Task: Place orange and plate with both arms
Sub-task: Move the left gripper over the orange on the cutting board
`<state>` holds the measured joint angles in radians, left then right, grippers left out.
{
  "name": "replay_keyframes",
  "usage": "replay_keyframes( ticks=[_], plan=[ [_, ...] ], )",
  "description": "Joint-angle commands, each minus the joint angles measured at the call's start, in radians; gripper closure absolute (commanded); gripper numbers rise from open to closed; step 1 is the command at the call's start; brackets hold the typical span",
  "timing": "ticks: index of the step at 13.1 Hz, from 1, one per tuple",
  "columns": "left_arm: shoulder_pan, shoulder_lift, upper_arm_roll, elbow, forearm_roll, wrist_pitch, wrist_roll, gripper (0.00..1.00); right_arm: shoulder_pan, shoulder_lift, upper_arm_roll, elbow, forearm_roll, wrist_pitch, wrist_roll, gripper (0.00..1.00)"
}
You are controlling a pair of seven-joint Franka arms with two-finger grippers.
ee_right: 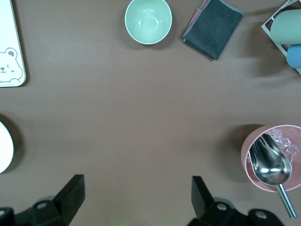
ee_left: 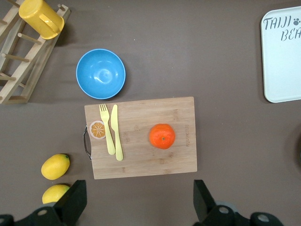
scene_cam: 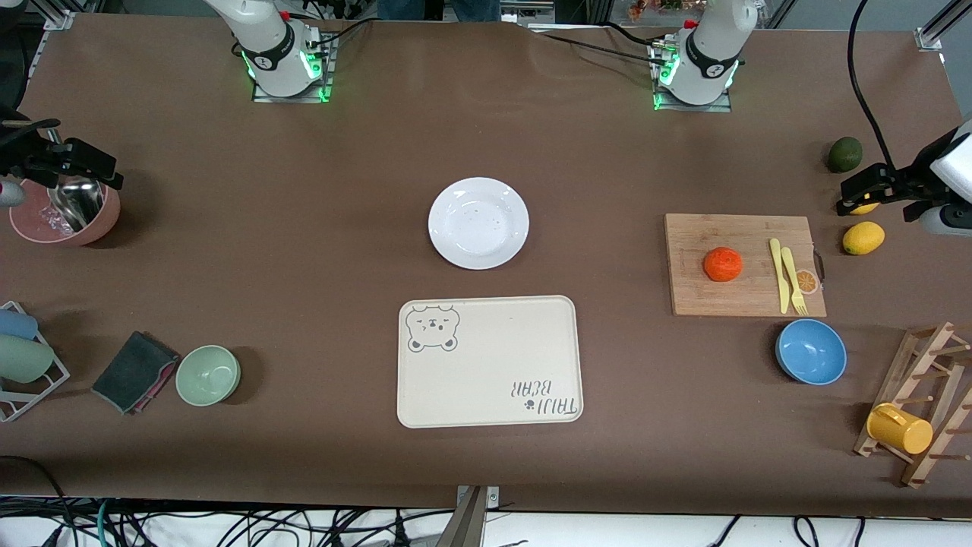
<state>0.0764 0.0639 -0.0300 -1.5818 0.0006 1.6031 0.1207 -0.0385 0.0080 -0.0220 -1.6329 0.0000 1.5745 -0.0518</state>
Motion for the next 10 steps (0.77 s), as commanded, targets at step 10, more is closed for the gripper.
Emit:
replay_keyframes(
  ticks=[10],
  plan=[
    [-0.009, 0.069, -0.008, 0.000, -0.025, -0.103, 0.039, 0.00, -0.003, -0.026, 0.002, -0.022, 0.009, -0.005, 0.006, 0.00]
  ],
)
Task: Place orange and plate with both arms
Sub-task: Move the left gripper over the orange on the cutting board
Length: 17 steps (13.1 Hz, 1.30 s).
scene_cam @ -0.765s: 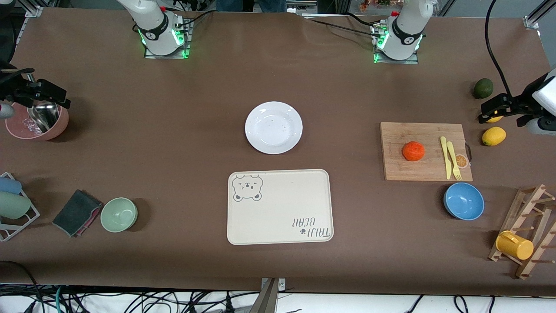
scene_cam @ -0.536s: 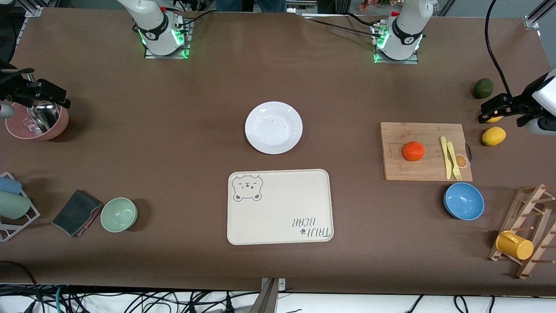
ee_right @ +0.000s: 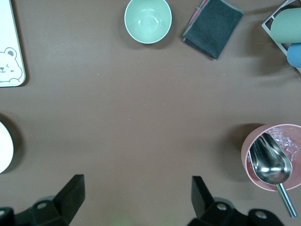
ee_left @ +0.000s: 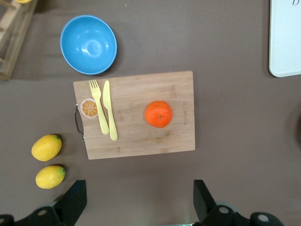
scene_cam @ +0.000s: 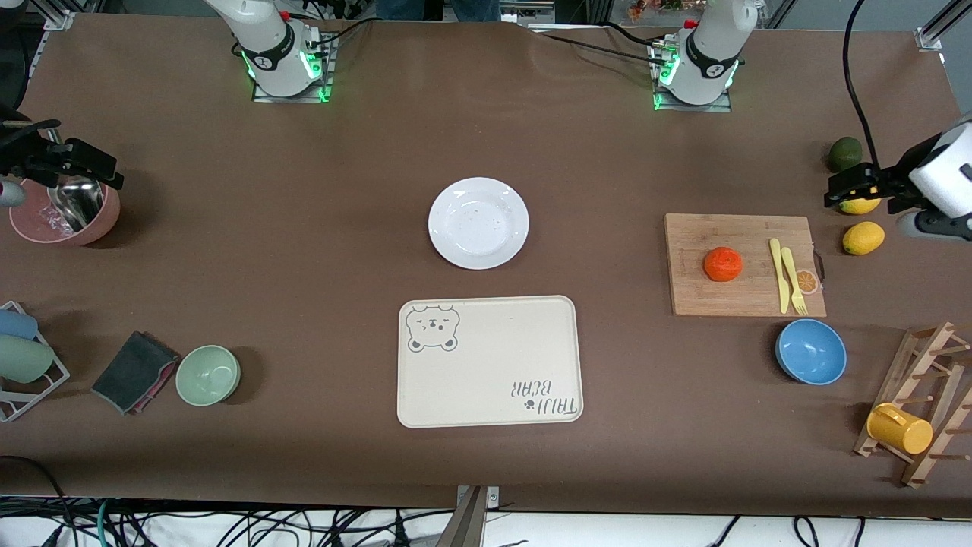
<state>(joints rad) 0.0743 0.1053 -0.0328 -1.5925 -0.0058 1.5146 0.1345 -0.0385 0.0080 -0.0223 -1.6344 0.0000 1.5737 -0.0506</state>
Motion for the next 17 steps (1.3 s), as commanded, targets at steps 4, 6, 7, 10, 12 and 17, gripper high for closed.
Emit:
replay_keyframes(
  ticks=[4, 6, 7, 10, 12, 17],
  plan=[
    [-0.010, 0.091, -0.009, 0.006, -0.027, 0.012, 0.020, 0.00, -0.003, -0.028, 0.002, -0.021, 0.009, -0.006, 0.003, 0.00],
    [-0.011, 0.125, -0.012, -0.012, -0.005, 0.053, 0.025, 0.00, -0.003, -0.026, 0.002, -0.021, 0.011, -0.006, 0.003, 0.00],
    [-0.028, 0.146, -0.022, -0.017, 0.056, 0.056, 0.027, 0.00, -0.003, -0.026, 0.002, -0.021, 0.011, -0.008, 0.003, 0.00],
    [-0.053, 0.160, -0.039, -0.053, 0.103, 0.062, 0.027, 0.00, -0.003, -0.026, 0.004, -0.021, 0.009, -0.006, 0.001, 0.00],
    [-0.044, 0.159, -0.039, -0.136, 0.059, 0.139, 0.031, 0.00, -0.003, -0.026, 0.018, -0.021, 0.011, -0.006, 0.001, 0.00],
    [-0.045, 0.188, -0.039, -0.381, 0.021, 0.482, 0.073, 0.00, -0.003, -0.026, 0.016, -0.019, 0.011, -0.008, 0.001, 0.00]
  ],
)
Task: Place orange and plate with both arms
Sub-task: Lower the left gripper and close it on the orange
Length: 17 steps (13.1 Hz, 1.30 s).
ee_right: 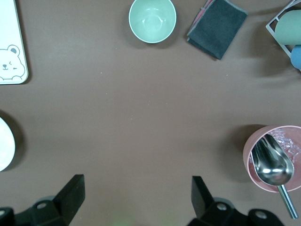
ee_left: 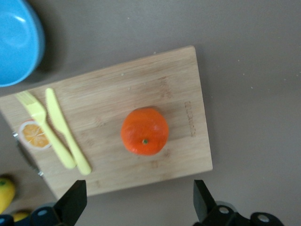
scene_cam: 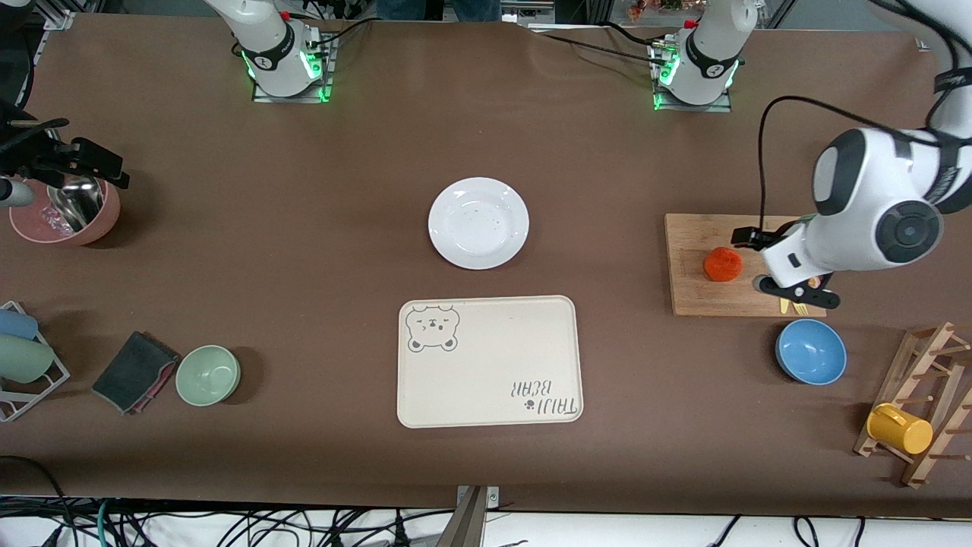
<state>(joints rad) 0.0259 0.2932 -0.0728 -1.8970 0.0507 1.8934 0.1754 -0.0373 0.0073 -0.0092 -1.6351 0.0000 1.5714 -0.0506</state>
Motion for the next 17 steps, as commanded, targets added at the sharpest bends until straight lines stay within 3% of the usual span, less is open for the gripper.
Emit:
replay_keyframes(
  ticks=[1, 6, 15, 17],
  plan=[
    [0.005, 0.029, 0.001, -0.077, -0.037, 0.125, 0.032, 0.00, -0.004, -0.026, 0.003, -0.020, 0.011, -0.005, 0.002, 0.00],
    [0.028, 0.113, 0.001, -0.076, -0.038, 0.210, 0.033, 0.00, -0.004, -0.026, 0.005, -0.019, 0.011, -0.005, 0.002, 0.00],
    [0.052, 0.187, 0.001, -0.068, -0.092, 0.217, 0.032, 0.00, -0.004, -0.026, 0.005, -0.019, 0.011, -0.005, 0.000, 0.00],
    [0.048, 0.196, 0.001, -0.070, -0.092, 0.217, 0.032, 0.11, -0.004, -0.026, 0.005, -0.019, 0.011, -0.005, 0.000, 0.00]
  ],
)
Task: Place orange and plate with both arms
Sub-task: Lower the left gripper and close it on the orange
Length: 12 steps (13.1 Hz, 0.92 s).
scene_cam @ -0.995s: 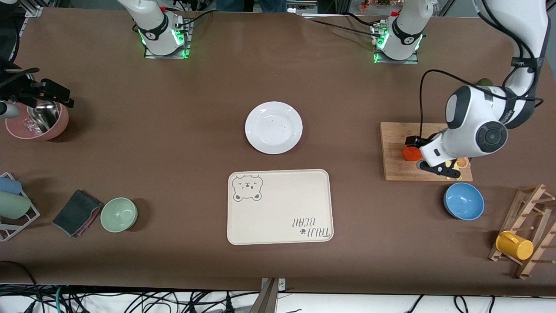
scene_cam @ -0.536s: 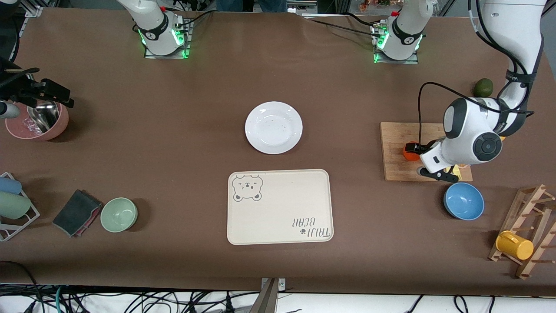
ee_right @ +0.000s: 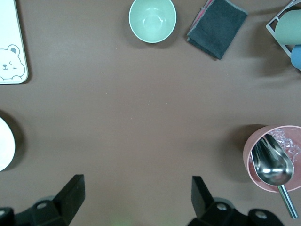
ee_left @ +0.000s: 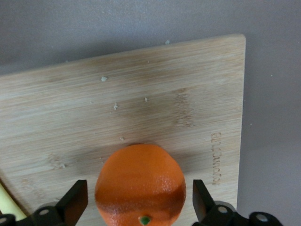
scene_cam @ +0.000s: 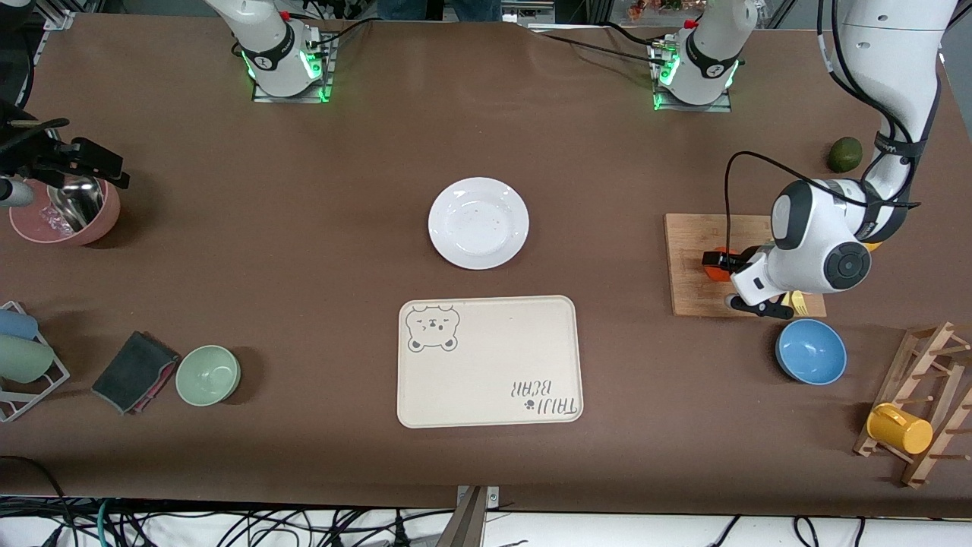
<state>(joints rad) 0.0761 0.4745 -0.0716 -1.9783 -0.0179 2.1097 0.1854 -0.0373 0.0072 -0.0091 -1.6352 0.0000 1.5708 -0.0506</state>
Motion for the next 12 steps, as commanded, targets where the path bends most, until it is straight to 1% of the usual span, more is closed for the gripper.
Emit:
replay_keyframes(
  ticks=[1, 3, 4, 5, 7, 9, 10, 11, 12],
  plan=[
    [-0.003, 0.015, 0.000, 0.013, -0.024, 0.000, 0.019, 0.22, -0.004, -0.024, 0.004, -0.018, 0.011, -0.005, 0.000, 0.00],
    [-0.006, 0.016, 0.000, 0.013, -0.024, -0.004, 0.014, 0.49, -0.004, -0.024, 0.004, -0.018, 0.011, -0.005, 0.000, 0.00],
    [-0.006, 0.015, 0.000, 0.013, -0.024, -0.004, 0.014, 0.56, -0.004, -0.024, 0.004, -0.018, 0.011, -0.005, 0.000, 0.00],
    [-0.007, 0.015, 0.000, 0.013, -0.024, -0.007, 0.014, 0.67, -0.004, -0.024, 0.004, -0.018, 0.011, -0.005, 0.000, 0.00],
    [-0.012, 0.015, 0.000, 0.016, -0.024, -0.007, 0.014, 0.83, -0.004, -0.024, 0.004, -0.018, 0.011, -0.005, -0.002, 0.00],
    [-0.019, 0.006, -0.008, 0.025, -0.024, -0.013, 0.008, 0.92, -0.004, -0.024, 0.003, -0.018, 0.012, -0.005, -0.002, 0.00],
    [-0.027, 0.004, -0.013, 0.045, -0.024, -0.031, 0.006, 1.00, -0.004, -0.024, 0.003, -0.018, 0.011, -0.005, -0.002, 0.00],
    [-0.029, 0.004, -0.020, 0.082, -0.024, -0.075, 0.003, 1.00, -0.004, -0.024, 0.003, -0.018, 0.011, -0.005, -0.002, 0.00],
    [-0.030, 0.004, -0.046, 0.114, -0.025, -0.126, -0.024, 1.00, -0.004, -0.024, 0.003, -0.017, 0.011, -0.005, -0.002, 0.00]
  ],
)
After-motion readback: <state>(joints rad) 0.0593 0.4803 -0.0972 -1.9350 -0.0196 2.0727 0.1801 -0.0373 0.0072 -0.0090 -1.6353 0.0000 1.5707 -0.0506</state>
